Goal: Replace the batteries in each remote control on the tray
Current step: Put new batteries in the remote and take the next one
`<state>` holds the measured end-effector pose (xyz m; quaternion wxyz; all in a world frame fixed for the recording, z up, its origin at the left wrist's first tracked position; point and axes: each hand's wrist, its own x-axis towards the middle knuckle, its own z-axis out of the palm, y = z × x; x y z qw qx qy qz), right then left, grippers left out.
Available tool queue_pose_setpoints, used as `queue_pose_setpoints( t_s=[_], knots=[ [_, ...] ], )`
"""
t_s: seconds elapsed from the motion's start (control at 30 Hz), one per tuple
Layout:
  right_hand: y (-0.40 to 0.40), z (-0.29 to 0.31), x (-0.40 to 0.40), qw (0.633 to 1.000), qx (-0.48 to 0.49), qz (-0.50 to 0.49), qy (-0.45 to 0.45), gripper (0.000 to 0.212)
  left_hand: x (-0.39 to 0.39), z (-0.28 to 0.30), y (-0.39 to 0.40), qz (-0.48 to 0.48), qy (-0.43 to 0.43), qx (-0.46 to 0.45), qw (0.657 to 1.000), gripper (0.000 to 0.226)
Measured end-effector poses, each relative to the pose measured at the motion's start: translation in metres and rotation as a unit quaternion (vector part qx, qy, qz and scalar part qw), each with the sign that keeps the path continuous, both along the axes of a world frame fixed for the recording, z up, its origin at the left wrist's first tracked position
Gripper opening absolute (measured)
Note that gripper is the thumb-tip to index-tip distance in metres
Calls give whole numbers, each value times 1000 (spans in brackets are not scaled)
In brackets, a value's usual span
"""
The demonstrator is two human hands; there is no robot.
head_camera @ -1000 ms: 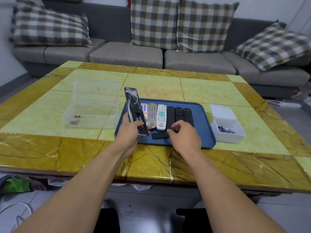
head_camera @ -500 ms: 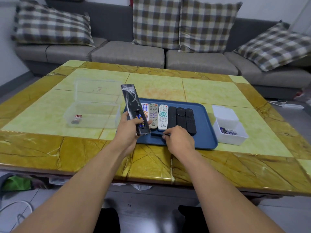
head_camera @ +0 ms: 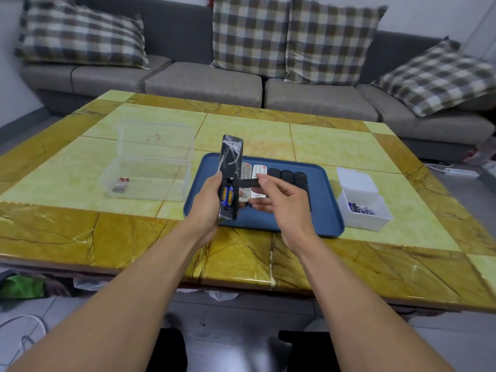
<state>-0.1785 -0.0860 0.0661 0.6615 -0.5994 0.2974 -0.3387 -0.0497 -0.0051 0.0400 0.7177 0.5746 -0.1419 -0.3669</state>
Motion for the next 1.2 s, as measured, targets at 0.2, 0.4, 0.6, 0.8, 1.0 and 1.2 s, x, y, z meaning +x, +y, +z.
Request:
queue_pose_setpoints(
  t_s=[0.2,0.4,0.6,0.8,1.0,1.2],
  knots=[
    [-1,-1,0,999,-35,-19,-3,18,-8,2,0,-10,-43,51,998,47],
    [5,0,2,995,-91,36,21,24,-10,3,-1,-25,-34,50,998,57],
    [5,-1,1,989,-135,11,51,22,-13,3,-1,-68,-11,22,997,60],
    [1,-3,-1,978,-191,-10,81,23,-15,1,-4,-75,23,-2,997,59],
    [0,-8,0,942,-291,-31,162,35,-16,1,-5,-69,71,-16,995,56],
    [2,-14,5,893,-376,-19,247,36,-15,4,-4,-62,101,-27,993,53]
  ],
)
